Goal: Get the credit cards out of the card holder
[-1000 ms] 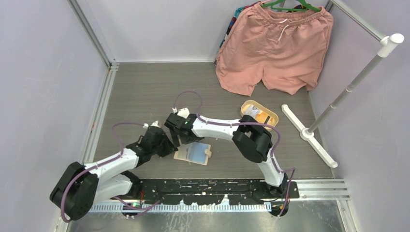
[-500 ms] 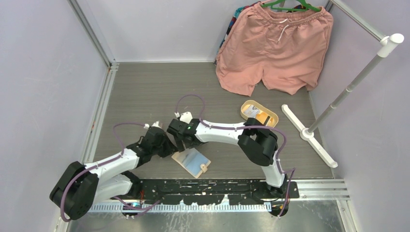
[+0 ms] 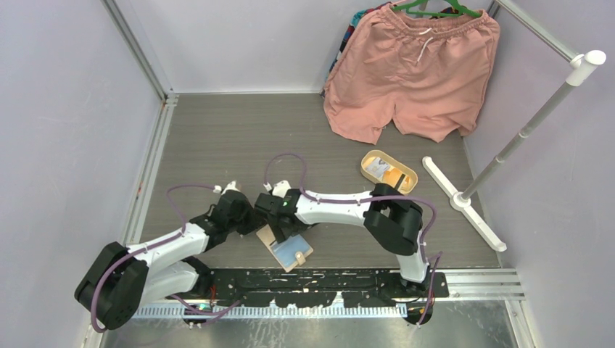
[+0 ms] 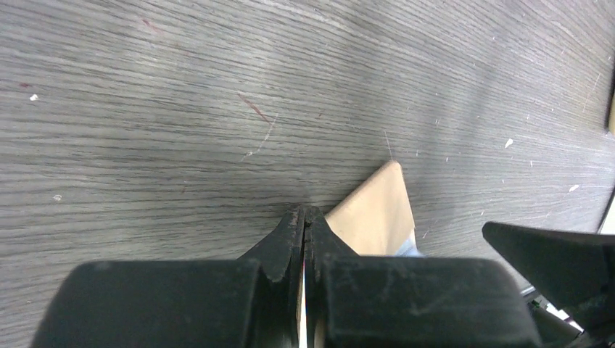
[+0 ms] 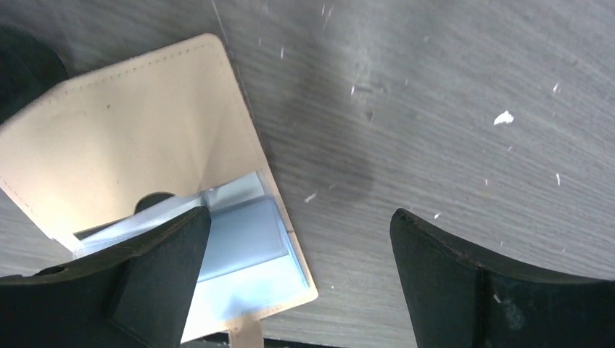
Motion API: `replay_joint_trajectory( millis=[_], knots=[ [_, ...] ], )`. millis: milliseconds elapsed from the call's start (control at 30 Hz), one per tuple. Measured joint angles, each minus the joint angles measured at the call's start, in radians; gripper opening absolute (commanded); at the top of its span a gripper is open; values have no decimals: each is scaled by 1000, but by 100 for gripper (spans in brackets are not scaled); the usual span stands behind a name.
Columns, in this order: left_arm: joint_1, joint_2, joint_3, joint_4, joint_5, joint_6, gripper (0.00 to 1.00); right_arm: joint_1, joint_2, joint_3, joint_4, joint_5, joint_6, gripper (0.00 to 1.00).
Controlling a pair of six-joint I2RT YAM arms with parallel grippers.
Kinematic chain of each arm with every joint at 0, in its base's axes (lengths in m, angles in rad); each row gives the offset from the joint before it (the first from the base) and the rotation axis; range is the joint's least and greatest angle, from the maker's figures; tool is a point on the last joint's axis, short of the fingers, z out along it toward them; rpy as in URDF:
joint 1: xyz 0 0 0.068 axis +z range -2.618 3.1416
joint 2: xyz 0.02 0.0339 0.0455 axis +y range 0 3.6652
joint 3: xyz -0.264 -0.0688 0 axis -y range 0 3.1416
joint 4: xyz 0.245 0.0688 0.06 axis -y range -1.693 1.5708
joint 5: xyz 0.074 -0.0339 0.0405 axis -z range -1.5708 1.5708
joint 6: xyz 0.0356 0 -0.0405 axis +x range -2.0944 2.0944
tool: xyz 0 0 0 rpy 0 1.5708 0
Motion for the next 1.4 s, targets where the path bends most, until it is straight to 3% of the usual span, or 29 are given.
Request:
replay_joint_trajectory(
  millis=[567,1033,1400],
  knots=[
    [1,-58,-16,-39,-95,-19,0,72,-159,-194,-50,-43,50,100],
    [2,-121,-21,-120,-96,-13,0,68,-85,-146,41,-63,64,100],
    [3,-187,-45,-155,-90,3,0,-103,1,-41,142,-171,-109,100]
  ],
)
